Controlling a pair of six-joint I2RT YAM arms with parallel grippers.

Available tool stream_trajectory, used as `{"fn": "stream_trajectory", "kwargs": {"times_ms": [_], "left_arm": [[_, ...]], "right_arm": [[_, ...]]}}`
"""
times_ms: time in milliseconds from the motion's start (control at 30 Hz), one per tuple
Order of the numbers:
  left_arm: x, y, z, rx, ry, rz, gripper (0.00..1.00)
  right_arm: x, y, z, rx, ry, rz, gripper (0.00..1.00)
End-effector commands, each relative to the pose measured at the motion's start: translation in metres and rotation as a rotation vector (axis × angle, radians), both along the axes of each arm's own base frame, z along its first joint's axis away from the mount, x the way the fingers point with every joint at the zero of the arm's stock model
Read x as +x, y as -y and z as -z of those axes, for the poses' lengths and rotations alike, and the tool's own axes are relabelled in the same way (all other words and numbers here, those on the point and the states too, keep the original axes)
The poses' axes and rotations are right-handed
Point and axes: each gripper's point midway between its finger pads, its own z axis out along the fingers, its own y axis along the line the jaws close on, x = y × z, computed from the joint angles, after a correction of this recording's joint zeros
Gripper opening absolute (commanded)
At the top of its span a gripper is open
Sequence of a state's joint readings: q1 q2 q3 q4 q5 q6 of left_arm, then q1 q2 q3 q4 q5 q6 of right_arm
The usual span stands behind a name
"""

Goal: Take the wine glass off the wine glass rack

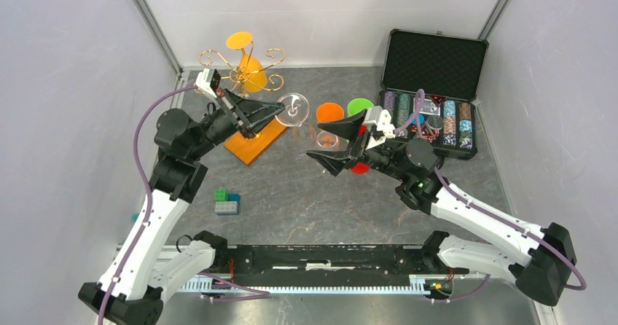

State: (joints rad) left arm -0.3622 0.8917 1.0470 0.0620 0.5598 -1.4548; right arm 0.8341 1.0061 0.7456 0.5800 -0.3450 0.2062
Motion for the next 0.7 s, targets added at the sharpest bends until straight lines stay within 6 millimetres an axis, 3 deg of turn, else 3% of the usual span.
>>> {"fn": "stream_trajectory", "kwargs": {"times_ms": [0, 300, 500, 667], "left_arm": [[-0.018, -0.007, 0.009, 0.052, 0.022, -0.006, 0.02], [-0.028, -0.008, 0.017, 0.076, -0.004, 0.014, 0.02], [-0.033, -0.007, 0.019, 0.074, -0.011, 0.028, 0.02], [-0.037, -0.008, 0.012, 0.06, -0.006, 0.035, 0.02]], "right_arm": [[-0.011, -0.004, -0.054, 0.118, 0.185, -0.028, 0.79], [-0.025, -0.034, -0.061, 0.133, 0.265, -0.15, 0.75], [-0.025, -0.046, -0.061, 0.139, 0.263, -0.182, 0.58], [-0.019, -0.054, -0.057, 0.138, 0.244, -0.181, 0.52]]}}
